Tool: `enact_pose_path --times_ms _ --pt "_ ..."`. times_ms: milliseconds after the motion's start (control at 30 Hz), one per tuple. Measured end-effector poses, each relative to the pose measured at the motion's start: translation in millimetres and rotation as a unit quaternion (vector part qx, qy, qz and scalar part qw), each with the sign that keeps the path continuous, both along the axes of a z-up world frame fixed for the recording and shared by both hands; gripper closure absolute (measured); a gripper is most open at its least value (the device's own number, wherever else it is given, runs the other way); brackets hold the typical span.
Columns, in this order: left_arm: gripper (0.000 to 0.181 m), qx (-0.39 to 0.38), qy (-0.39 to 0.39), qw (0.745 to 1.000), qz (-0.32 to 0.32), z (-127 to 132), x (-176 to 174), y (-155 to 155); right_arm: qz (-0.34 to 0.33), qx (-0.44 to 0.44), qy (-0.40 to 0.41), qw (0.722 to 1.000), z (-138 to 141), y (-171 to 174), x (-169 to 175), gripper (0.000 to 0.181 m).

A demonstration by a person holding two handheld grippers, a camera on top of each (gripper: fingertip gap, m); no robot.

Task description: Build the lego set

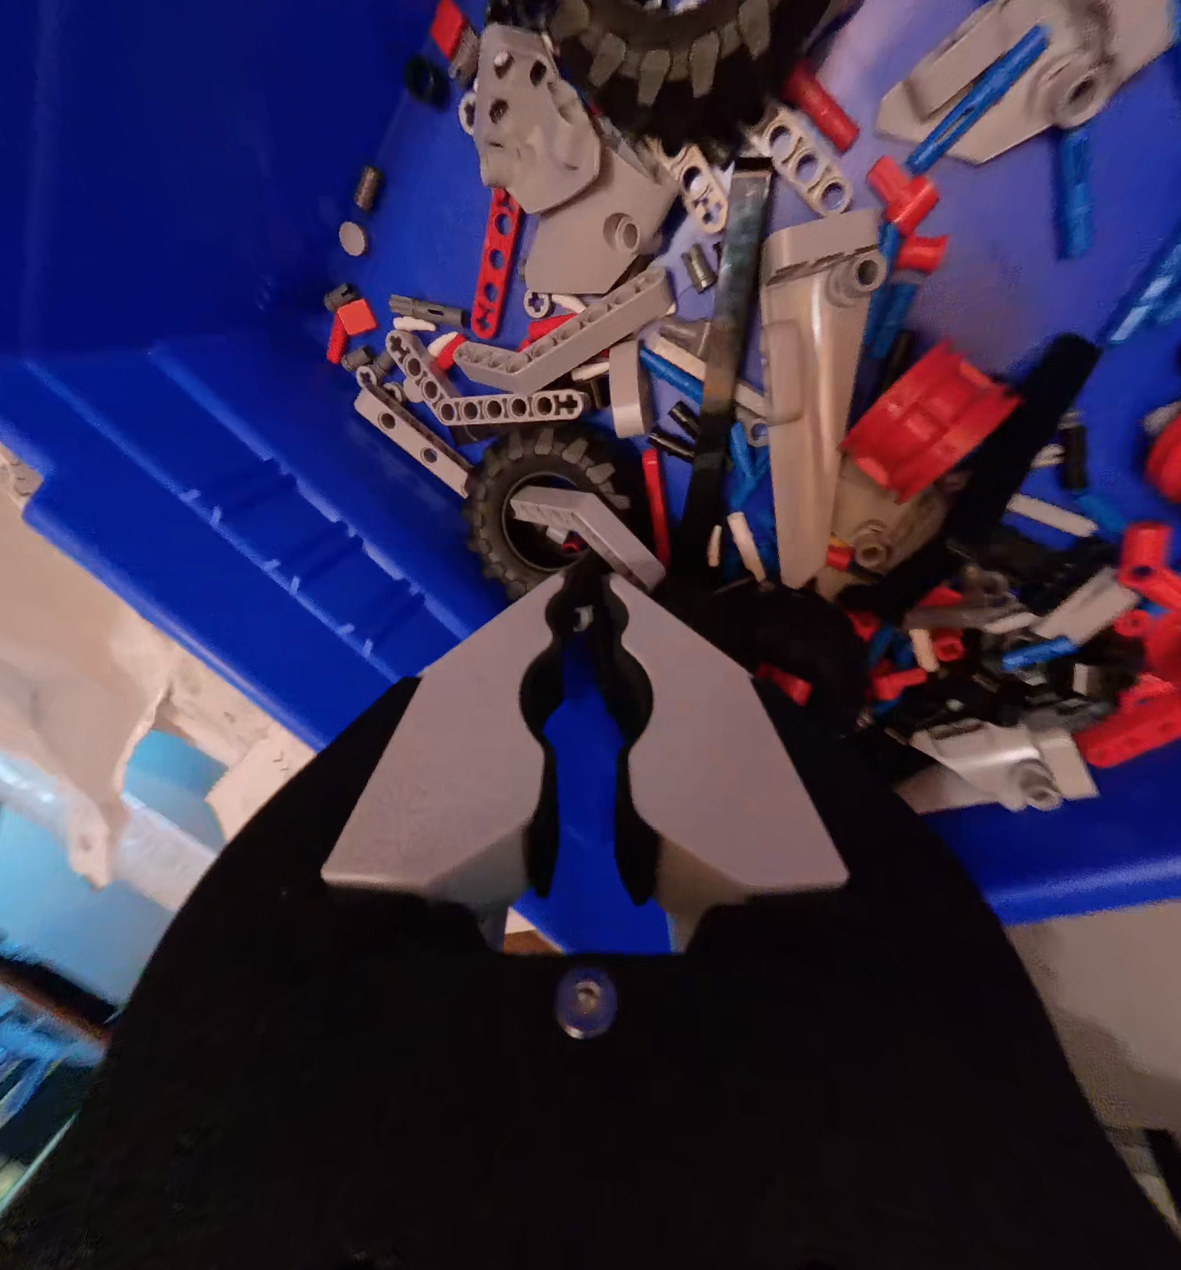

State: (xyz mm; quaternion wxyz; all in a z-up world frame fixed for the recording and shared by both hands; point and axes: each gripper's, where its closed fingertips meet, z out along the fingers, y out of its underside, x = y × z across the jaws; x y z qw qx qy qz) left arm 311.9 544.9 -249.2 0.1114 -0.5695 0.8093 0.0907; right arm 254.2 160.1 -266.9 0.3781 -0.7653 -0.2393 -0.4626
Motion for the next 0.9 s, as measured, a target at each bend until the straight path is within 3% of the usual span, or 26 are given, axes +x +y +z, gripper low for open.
enact_pose_path --times_ms 33,133,233,267,367,467,533,733,867,900 --pt "0.178 0.019 0.011 1.0 -0.007 -4 1 2 0.0 0.0 0.0 1.0 0 0 0 0.181" --pt "0.181 0.016 0.025 0.999 -0.035 -8 4 -6 0.0 0.0 -0.001 1.0 0 0 0 0.181" --pt "0.181 -0.135 -0.014 0.99 -0.033 -14 22 -48 -0.001 0.0 -0.001 1.0 0 0 0 0.181" --pt "0.181 -0.152 -0.041 0.987 -0.022 -13 32 -50 -0.001 0.0 -0.001 1.0 0 0 0 0.181" --pt "0.181 -0.098 -0.089 0.991 -0.013 2 44 -27 -0.001 0.0 -0.002 1.0 0 0 0 0.181" --pt "0.168 -0.139 -0.085 0.987 -0.011 15 35 -32 -0.001 0.0 -0.002 1.0 0 0 0 0.181" --pt "0.166 -0.115 -0.07 0.99 -0.033 17 28 -26 -0.001 0.0 -0.001 1.0 0 0 0 0.181" --pt "0.154 -0.061 -0.024 0.982 -0.175 -11 26 -36 -0.001 0.0 -0.002 1.0 0 0 0 0.181" --pt "0.153 -0.078 -0.013 0.976 -0.201 -25 37 -46 -0.002 0.0 -0.003 1.0 0 0 0 0.181" --pt "0.161 -0.07 -0.023 0.979 -0.191 -25 44 -42 -0.002 0.0 -0.003 1.0 0 0 0 0.181"
